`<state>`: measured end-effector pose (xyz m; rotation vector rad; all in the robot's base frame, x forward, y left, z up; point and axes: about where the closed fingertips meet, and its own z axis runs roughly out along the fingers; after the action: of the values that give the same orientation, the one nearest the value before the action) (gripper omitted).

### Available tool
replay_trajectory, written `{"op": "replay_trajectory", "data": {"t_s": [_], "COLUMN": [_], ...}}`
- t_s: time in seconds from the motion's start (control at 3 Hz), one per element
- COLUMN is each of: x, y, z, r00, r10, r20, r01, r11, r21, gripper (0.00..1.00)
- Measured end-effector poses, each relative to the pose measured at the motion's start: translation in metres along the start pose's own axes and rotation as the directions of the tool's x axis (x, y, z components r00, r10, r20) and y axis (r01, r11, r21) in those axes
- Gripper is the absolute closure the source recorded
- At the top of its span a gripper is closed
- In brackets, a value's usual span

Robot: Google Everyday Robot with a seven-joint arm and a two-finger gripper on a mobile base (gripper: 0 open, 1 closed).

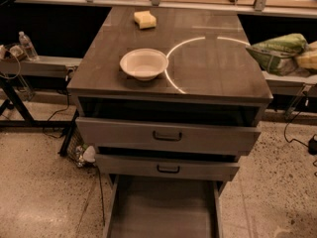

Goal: Place green jalapeno chip bag into bottom drawer

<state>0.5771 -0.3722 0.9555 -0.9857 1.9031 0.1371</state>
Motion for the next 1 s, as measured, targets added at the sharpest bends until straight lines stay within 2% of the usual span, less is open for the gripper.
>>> {"op": "replay_trajectory", "data": {"t_s": [0.33,0.67,1.0], "x": [0.0112,0.0146,0.02], "y": [0.0149,0.0162,0.021], "z": [-0.0537,-0.061,-0.0613], "r00": [1.0,1.0,1.0], "r10": [0.005,0.009,-0.014], "r20": [-0.019,-0.023,-0.024], "r01": [-0.004,-0.008,0.014], "r11": [0.9999,0.9998,0.9997], "r21": [0.014,0.017,-0.021], "gripper": [1.0,1.0,1.0]}}
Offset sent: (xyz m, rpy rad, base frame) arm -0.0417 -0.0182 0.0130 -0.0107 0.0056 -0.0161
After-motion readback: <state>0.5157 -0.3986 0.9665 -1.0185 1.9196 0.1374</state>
